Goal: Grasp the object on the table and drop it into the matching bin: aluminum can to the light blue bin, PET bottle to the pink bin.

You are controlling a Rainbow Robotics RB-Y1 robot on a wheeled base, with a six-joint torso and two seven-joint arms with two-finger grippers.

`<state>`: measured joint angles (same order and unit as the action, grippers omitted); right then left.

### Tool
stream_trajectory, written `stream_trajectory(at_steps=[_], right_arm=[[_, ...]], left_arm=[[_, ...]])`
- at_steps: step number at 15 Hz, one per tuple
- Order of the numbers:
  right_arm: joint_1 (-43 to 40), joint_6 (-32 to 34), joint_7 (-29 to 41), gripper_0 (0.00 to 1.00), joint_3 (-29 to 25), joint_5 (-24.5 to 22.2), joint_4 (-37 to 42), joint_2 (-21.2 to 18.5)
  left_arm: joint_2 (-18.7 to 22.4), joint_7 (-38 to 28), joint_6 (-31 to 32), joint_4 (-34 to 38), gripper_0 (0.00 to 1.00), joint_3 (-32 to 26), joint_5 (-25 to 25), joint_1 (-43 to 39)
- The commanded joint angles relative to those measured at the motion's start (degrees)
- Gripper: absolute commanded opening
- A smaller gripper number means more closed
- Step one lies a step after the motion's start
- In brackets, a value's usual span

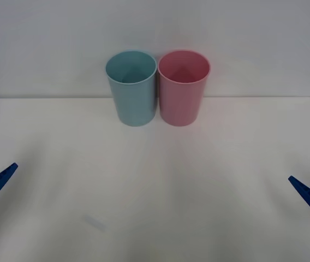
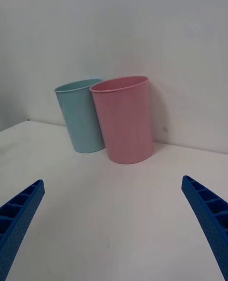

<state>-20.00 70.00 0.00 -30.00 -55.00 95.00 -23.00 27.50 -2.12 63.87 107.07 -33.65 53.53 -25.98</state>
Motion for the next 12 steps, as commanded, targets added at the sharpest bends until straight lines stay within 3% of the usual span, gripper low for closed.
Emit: stream_trajectory(at_steps=[1,3,12], right_arm=[[0.0,0.0,0.0,1.00,0.0,0.0,0.0,0.0],[0.0,0.0,0.0,1.00,0.0,0.0,0.0,0.0],[0.0,0.0,0.0,1.00,0.0,0.0,0.0,0.0]], left_arm=[[1.7,4.7,1.1,-0.5,1.00,-0.9,-0.4,-4.9],[2.3,7.3,2.1,-1.4,1.00,-1.1,-0.5,-7.7],[2.3,6.8,3.4,-4.2,1.00,1.1,-1.6,-9.9]])
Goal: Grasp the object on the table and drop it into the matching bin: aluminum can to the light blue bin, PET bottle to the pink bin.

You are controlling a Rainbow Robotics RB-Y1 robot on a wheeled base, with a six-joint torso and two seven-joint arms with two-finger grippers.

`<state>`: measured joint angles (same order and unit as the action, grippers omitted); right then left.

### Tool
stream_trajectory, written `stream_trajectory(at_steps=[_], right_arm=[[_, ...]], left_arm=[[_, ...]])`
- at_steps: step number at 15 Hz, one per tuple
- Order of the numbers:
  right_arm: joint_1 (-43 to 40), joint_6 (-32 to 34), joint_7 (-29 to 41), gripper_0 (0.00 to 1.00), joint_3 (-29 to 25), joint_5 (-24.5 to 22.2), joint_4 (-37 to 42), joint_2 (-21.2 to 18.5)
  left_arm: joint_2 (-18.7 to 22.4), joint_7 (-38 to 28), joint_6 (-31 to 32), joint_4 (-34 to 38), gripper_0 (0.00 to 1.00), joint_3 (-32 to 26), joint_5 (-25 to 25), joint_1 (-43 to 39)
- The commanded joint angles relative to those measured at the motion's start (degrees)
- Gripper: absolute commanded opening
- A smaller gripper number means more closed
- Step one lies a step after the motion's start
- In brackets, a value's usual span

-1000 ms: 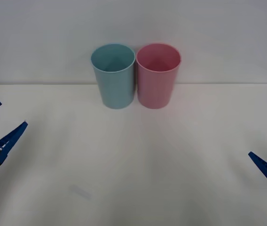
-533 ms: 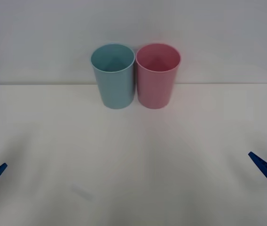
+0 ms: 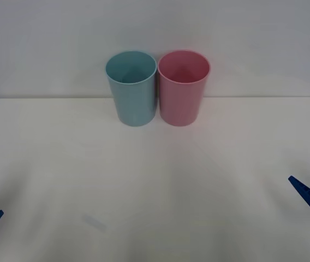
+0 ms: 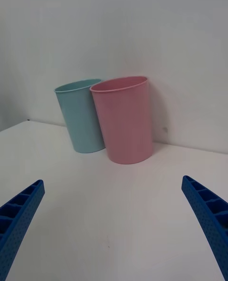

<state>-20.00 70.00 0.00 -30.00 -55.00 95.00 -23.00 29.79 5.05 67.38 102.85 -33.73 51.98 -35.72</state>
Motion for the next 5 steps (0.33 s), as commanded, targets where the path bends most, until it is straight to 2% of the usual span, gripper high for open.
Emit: stream_trajectory(at_steps=[1,5], right_arm=[[0.0,0.0,0.0,1.00,0.0,0.0,0.0,0.0],[0.0,0.0,0.0,1.00,0.0,0.0,0.0,0.0]], left_arm=[[0.0,-0.6,-0.3,0.0,1.00,1.7,0.0,0.0],[0.0,-0.6,-0.3,0.0,1.00,1.7,0.0,0.0]])
